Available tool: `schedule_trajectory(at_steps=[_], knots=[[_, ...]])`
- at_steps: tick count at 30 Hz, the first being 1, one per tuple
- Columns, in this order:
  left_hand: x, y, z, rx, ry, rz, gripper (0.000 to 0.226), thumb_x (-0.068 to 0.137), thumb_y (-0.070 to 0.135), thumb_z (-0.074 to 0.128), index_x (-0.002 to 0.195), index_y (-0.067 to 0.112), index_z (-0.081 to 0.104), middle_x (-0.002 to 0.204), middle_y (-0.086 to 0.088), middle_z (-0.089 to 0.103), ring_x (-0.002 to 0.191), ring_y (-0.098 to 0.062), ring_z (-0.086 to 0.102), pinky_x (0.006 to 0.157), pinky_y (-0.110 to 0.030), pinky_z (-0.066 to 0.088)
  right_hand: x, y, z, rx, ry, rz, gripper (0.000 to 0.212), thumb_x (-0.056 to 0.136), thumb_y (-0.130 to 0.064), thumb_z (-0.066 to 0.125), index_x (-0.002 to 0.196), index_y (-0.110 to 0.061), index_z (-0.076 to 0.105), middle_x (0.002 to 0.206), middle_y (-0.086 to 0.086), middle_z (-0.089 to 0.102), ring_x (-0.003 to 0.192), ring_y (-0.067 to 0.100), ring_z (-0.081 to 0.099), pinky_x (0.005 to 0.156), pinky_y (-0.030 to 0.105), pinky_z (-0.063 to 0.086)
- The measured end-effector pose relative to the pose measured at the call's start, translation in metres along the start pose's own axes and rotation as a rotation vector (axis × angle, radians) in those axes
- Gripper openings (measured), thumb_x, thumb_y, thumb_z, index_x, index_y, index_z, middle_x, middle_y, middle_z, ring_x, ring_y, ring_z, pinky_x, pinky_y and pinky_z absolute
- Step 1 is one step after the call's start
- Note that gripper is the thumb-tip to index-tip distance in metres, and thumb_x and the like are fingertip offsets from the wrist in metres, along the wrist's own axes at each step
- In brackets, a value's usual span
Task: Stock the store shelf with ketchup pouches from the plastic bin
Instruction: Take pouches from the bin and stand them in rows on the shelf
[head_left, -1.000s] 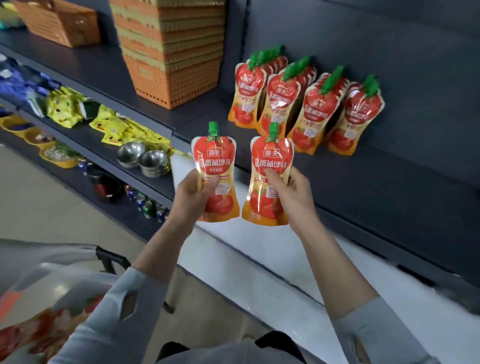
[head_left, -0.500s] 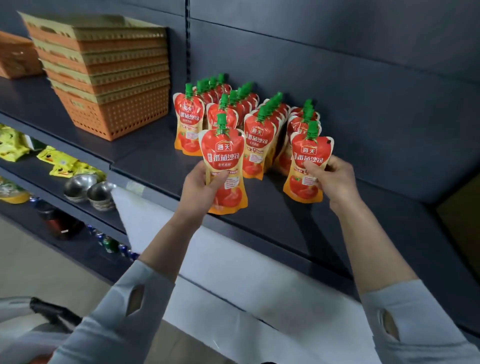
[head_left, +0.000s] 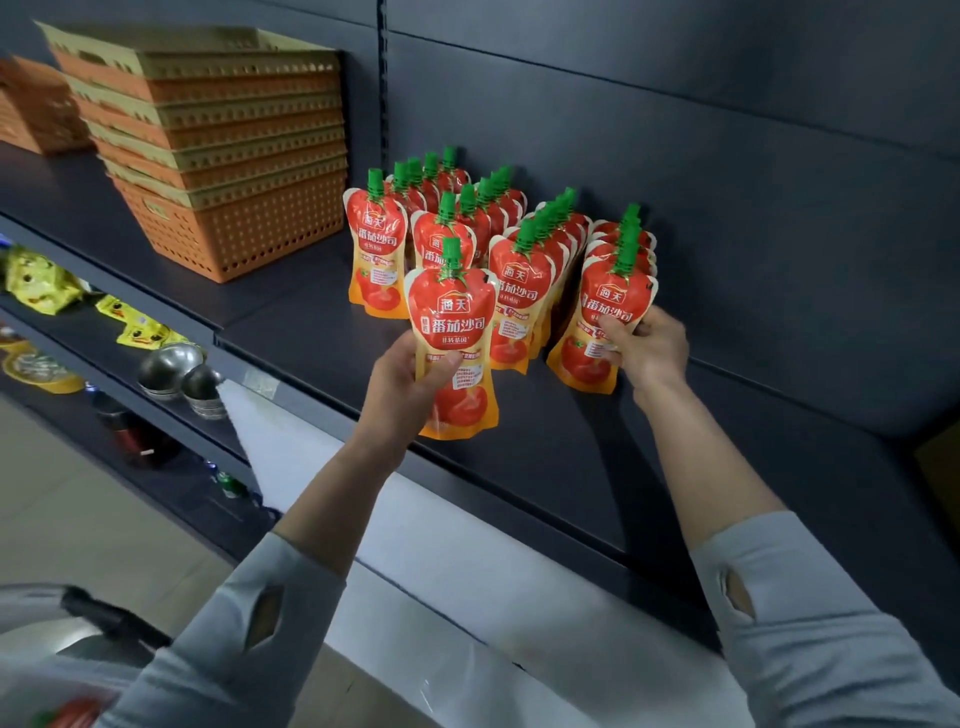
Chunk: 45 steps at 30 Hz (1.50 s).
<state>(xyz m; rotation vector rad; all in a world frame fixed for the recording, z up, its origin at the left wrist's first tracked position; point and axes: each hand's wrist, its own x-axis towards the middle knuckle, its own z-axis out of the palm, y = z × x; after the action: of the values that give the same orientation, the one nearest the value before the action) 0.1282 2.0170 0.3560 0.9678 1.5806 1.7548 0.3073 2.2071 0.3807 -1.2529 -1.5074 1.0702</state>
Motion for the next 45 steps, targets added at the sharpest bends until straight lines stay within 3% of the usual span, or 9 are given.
schedule_trajectory(at_steps=[12, 18, 20, 23, 27, 31, 36, 41, 45], knots=[[0.001, -0.004, 0.01, 0.051, -0.055, -0.027, 0.038, 0.091, 0.029, 0.062, 0.127, 0.018, 0.056, 0.116, 0.002, 0.069, 0.103, -0.017, 0.068, 0.091, -0.043, 0.055, 0.009, -0.002, 0.003, -0.103, -0.025, -0.036, 0.035, 0.089, -0.026, 0.074, 0.122, -0.022, 0.063, 0.122, 0.0, 0.069, 0.109, 0.014, 0.064, 0.098, 0.044, 0.055], [0.001, -0.006, 0.019, 0.094, -0.096, -0.013, 0.036, 0.091, 0.028, 0.063, 0.125, 0.018, 0.056, 0.116, 0.003, 0.069, 0.104, -0.016, 0.067, 0.091, -0.042, 0.055, -0.013, -0.02, -0.014, -0.233, 0.293, -0.389, 0.03, 0.09, -0.032, 0.07, 0.116, -0.02, 0.06, 0.107, -0.007, 0.064, 0.1, 0.011, 0.062, 0.09, 0.035, 0.054], [0.001, -0.007, 0.024, 0.102, -0.113, -0.015, 0.035, 0.091, 0.028, 0.063, 0.124, 0.019, 0.057, 0.116, 0.002, 0.068, 0.104, -0.015, 0.067, 0.091, -0.041, 0.055, -0.025, -0.032, -0.013, -0.223, 0.151, -0.512, 0.016, 0.094, -0.031, 0.065, 0.106, -0.021, 0.067, 0.101, -0.011, 0.067, 0.093, 0.001, 0.062, 0.086, 0.025, 0.052], [0.001, -0.007, 0.033, 0.09, -0.156, -0.014, 0.031, 0.091, 0.026, 0.063, 0.12, 0.021, 0.056, 0.115, 0.001, 0.068, 0.105, -0.015, 0.066, 0.09, -0.037, 0.055, -0.044, -0.047, -0.006, -0.22, -0.263, -0.467, 0.015, 0.095, -0.033, 0.066, 0.102, -0.022, 0.074, 0.1, -0.017, 0.071, 0.092, -0.006, 0.064, 0.076, 0.012, 0.049], [-0.001, -0.007, 0.045, 0.065, -0.22, -0.013, 0.034, 0.091, 0.027, 0.064, 0.123, 0.02, 0.055, 0.115, 0.001, 0.068, 0.104, -0.014, 0.067, 0.086, -0.03, 0.055, -0.049, -0.048, -0.002, -0.103, -0.491, -0.298, 0.012, 0.092, -0.025, 0.071, 0.1, -0.016, 0.074, 0.095, -0.006, 0.076, 0.083, 0.007, 0.071, 0.069, 0.03, 0.058], [0.002, -0.01, 0.054, 0.022, -0.23, -0.018, 0.034, 0.089, 0.02, 0.067, 0.121, 0.019, 0.054, 0.107, 0.009, 0.068, 0.096, -0.003, 0.067, 0.074, -0.016, 0.054, -0.044, -0.043, -0.01, -0.079, -0.42, -0.293, 0.012, 0.091, -0.023, 0.072, 0.092, -0.011, 0.074, 0.09, 0.001, 0.077, 0.079, 0.017, 0.073, 0.066, 0.031, 0.059], [0.004, -0.03, 0.055, 0.161, -0.203, 0.038, 0.041, 0.087, 0.015, 0.069, 0.126, 0.013, 0.056, 0.113, -0.003, 0.067, 0.107, -0.011, 0.064, 0.097, -0.029, 0.051, -0.031, -0.037, -0.03, -0.106, -0.264, -0.303, 0.01, 0.092, -0.023, 0.071, 0.088, -0.014, 0.073, 0.094, -0.001, 0.077, 0.084, 0.016, 0.075, 0.071, 0.035, 0.061], [0.001, -0.046, 0.072, 0.401, -0.268, 0.106, 0.042, 0.091, 0.018, 0.064, 0.131, 0.02, 0.054, 0.129, 0.0, 0.061, 0.121, -0.013, 0.055, 0.104, -0.033, 0.046, -0.02, -0.028, -0.041, -0.162, -0.139, -0.346, 0.005, 0.094, -0.026, 0.069, 0.091, -0.021, 0.071, 0.098, -0.006, 0.074, 0.089, 0.008, 0.072, 0.067, 0.022, 0.059], [0.004, -0.052, 0.086, 0.596, -0.315, 0.196, 0.05, 0.093, 0.021, 0.06, 0.141, 0.017, 0.045, 0.142, -0.001, 0.05, 0.131, -0.016, 0.046, 0.109, -0.036, 0.039, -0.01, -0.018, -0.035, -0.124, -0.094, -0.337, 0.014, 0.095, -0.025, 0.067, 0.105, -0.016, 0.072, 0.109, -0.002, 0.073, 0.099, 0.011, 0.071, 0.073, 0.025, 0.062]])
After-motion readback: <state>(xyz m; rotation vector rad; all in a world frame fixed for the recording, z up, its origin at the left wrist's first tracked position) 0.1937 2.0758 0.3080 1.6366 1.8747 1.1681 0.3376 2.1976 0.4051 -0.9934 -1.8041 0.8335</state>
